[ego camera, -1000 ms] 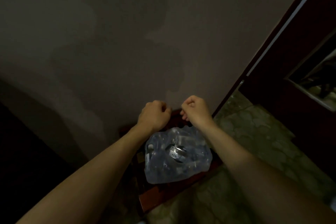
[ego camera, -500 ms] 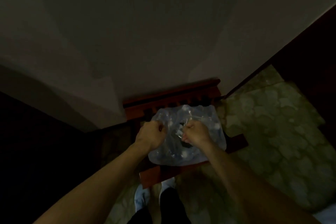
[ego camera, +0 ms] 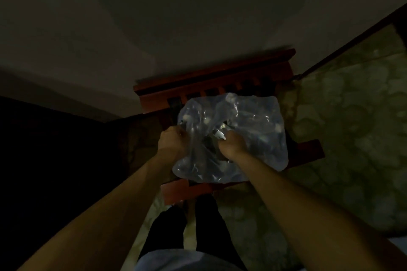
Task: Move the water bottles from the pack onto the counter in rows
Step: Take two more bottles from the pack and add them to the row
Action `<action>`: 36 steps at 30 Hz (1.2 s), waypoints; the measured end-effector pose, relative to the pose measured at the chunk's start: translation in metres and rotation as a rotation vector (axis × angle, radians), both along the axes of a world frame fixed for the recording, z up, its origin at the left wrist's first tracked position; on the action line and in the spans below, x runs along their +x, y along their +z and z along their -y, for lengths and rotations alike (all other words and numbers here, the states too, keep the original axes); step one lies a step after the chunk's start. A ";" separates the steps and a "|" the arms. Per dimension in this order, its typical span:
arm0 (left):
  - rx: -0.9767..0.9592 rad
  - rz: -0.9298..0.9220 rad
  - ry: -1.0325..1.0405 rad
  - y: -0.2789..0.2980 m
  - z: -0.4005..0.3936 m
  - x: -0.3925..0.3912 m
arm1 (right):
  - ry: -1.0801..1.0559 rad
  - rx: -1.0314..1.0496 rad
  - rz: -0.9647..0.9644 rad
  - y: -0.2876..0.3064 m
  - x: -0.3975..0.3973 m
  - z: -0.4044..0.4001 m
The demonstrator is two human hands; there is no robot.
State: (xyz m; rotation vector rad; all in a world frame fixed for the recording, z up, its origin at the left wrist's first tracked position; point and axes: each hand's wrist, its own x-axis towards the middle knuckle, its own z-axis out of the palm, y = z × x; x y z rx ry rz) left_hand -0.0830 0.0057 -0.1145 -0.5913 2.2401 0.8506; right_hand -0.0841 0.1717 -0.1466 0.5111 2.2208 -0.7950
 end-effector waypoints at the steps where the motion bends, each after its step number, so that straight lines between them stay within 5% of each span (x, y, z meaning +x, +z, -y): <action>1: 0.015 0.003 0.016 -0.006 -0.001 -0.002 | 0.000 0.008 -0.003 -0.006 -0.003 -0.001; 8: -0.010 0.099 0.081 -0.051 0.000 -0.020 | 0.012 0.092 0.052 -0.049 -0.011 -0.021; 17: -0.177 0.201 -0.094 -0.094 0.001 -0.005 | 0.116 0.259 -0.066 -0.080 0.000 -0.021; 23: -0.277 0.270 -0.286 -0.095 -0.007 -0.003 | -0.056 0.164 -0.119 -0.087 0.005 -0.019; 33: -0.054 0.275 -0.191 -0.094 -0.002 0.015 | 0.183 0.233 -0.018 -0.078 0.017 -0.021; 36: 0.003 0.265 -0.157 -0.085 0.001 0.018 | 0.257 0.236 0.139 -0.066 0.013 -0.009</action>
